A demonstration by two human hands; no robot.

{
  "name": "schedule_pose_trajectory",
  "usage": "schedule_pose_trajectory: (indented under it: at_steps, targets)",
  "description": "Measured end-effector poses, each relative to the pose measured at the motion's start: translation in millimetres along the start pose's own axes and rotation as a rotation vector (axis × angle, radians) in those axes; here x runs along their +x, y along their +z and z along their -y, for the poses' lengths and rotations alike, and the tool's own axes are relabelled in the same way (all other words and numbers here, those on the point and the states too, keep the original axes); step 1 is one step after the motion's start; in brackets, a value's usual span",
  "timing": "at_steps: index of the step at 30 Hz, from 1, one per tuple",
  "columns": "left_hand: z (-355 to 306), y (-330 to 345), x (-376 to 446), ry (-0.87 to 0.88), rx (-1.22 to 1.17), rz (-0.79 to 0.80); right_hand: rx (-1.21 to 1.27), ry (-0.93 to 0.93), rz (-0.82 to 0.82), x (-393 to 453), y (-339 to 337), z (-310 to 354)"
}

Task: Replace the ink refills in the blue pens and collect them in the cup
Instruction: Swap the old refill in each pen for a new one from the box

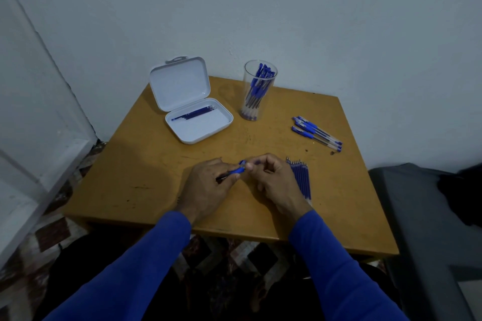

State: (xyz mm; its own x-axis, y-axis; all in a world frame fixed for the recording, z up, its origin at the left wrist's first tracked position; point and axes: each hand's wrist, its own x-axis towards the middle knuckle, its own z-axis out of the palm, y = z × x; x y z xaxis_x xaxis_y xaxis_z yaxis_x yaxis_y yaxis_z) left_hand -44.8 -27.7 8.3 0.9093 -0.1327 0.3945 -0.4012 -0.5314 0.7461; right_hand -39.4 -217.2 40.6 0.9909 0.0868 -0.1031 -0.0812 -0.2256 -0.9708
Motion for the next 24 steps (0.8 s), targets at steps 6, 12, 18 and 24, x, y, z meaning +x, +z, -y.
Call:
schedule_pose_trajectory:
  at_steps: [6,12,18,24]
  targets:
    - [1.0,-0.1,0.1,0.001,0.024,0.011,-0.012,0.007,0.020,-0.9,-0.5,-2.8]
    - [2.0,0.5,0.4,-0.002,0.008,0.017,-0.009,-0.013,0.026,-2.0,-1.4,-0.3]
    - [2.9,1.2,0.8,0.012,0.021,0.013,-0.017,0.028,-0.046,-1.1,4.5,-1.4]
    - [2.4,0.8,0.4,0.022,0.023,0.007,-0.062,0.029,-0.056,2.3,6.7,-0.8]
